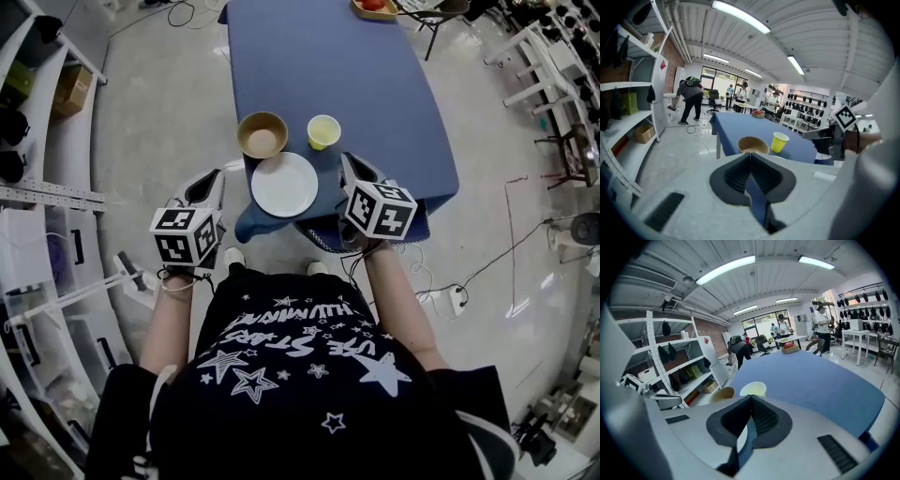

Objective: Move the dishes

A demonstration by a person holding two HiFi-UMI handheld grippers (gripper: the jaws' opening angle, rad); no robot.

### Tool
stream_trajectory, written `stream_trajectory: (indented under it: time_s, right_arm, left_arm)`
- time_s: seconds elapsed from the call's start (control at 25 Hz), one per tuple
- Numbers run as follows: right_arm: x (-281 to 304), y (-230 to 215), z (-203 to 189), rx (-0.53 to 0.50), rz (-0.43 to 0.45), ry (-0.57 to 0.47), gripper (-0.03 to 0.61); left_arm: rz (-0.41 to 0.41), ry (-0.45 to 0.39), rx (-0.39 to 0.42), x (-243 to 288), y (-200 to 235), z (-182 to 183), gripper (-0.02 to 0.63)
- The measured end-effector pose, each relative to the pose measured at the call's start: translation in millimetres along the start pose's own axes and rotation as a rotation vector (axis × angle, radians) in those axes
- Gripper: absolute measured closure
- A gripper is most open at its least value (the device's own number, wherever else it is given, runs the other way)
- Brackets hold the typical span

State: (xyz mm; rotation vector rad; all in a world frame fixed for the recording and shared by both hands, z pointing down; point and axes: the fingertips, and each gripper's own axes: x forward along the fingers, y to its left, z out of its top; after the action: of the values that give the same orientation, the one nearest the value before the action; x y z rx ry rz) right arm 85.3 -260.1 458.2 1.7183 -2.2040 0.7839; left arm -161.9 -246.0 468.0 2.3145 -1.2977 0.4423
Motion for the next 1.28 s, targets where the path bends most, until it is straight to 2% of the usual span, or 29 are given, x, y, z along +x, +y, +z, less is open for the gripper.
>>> stream_trajectory:
  time_s: [0.24,0.48,0.72,0.88,1.08,1.28]
  right_arm:
    - [-27,-46,4,-0.007,0.040,-0.021,0.575]
    - [-56,-81,11,-0.056,0.090,-0.050,0.575]
    - [-86,-103,3,-0.119,0.158,-0.037,0.575]
    - [-97,-112,-7,-0.117,0.168,-0.022,0.575]
    - [-104,-112,-21,-0.115,0.167,-0.017,0.575]
    - [-118,-120,-33,-0.107,0.149,0.000,0.575]
  left_arm:
    - [0.039,-0.010,0.011,6,-54,-4,0.592]
    - [0.064,-0.020,0.013,12,-110,-6,0.592]
    - [0.094,-0.027,-0.014,12,-163,-21,0.592]
    - [0.092,-0.021,-0.019,8,-186,-31,0.592]
    - [0.076,0.002,-0.017,6,-193,-51,0.592]
    - [0.043,0.005,-0.005,4,-214,-54,0.592]
